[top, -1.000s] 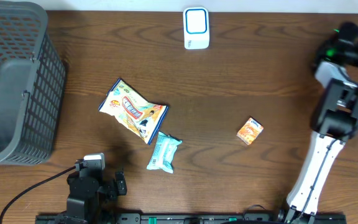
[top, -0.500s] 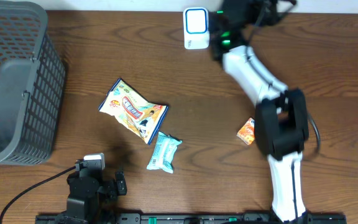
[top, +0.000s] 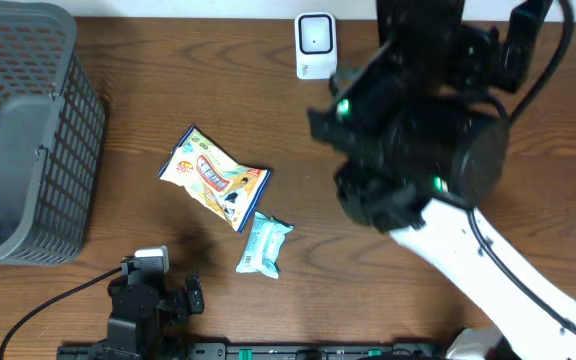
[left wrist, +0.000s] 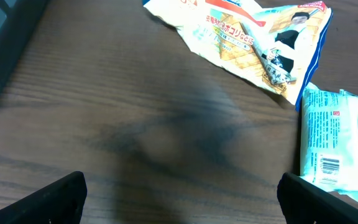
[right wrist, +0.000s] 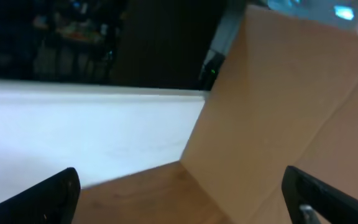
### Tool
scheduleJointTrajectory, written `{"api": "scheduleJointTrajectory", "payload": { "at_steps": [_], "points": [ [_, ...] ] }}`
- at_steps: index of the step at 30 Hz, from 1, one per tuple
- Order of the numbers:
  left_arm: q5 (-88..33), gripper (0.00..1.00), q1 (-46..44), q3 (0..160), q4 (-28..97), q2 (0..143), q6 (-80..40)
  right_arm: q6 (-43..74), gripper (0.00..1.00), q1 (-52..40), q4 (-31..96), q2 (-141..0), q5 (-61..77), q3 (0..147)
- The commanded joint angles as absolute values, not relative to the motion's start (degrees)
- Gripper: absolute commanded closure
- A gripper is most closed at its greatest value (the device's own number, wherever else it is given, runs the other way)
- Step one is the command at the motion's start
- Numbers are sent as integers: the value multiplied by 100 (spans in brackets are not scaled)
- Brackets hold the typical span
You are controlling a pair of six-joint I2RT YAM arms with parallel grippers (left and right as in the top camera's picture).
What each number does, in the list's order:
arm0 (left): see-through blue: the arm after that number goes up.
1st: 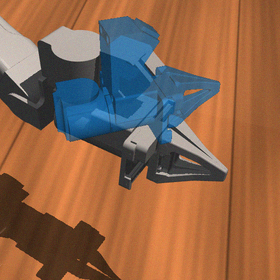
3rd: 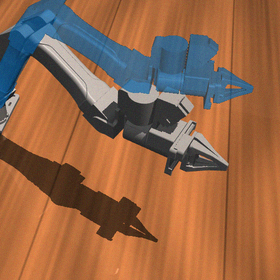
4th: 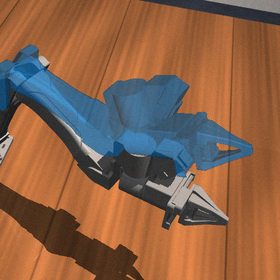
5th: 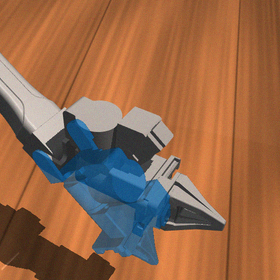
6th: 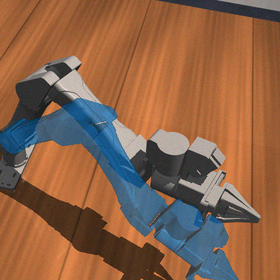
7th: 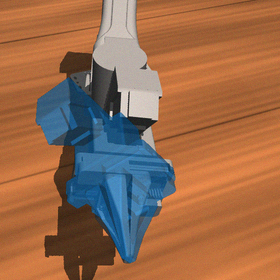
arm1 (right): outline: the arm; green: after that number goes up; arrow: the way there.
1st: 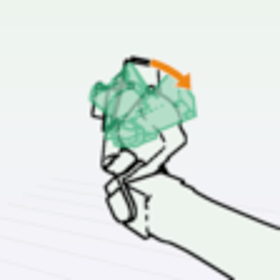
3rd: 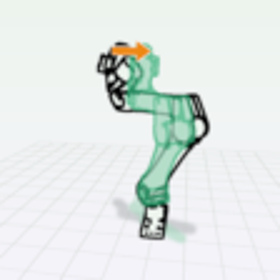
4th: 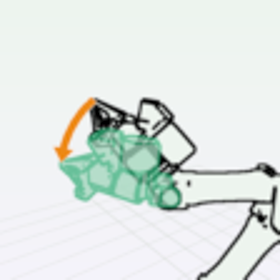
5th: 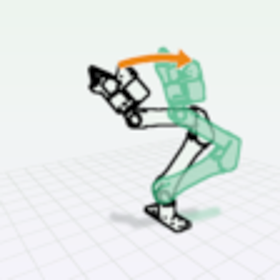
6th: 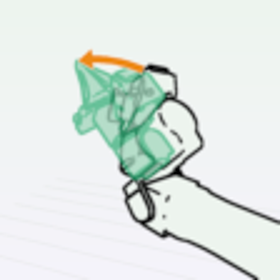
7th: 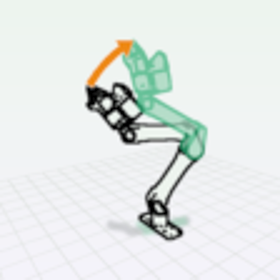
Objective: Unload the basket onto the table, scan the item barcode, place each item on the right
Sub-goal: 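Swing the right gripper back toward the orange box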
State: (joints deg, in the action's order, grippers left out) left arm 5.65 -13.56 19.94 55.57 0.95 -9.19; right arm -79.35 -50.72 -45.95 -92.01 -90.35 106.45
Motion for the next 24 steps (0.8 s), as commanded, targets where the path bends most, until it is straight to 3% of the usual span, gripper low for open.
{"api": "scheduleJointTrajectory", "payload": {
  "at_steps": [1,6,12,18,24],
  "points": [
    [515,2,-1369,1984,5610,60,-932,-8639,1,-5297,-4563,-8899,-9063,9939],
    [515,2,-1369,1984,5610,60,-932,-8248,1,-5457,-4565,-8020,-9061,8447],
    [515,2,-1369,1984,5610,60,-932,-6504,1,-5408,-4493,-7806,-9054,6396],
    [515,2,-1369,1984,5610,60,-932,-6036,1,-5107,-3929,-8571,-8672,5015],
    [515,2,-1369,1984,5610,60,-932,-6156,1,-4171,-3983,-9841,-8302,5210]
  ]
}}
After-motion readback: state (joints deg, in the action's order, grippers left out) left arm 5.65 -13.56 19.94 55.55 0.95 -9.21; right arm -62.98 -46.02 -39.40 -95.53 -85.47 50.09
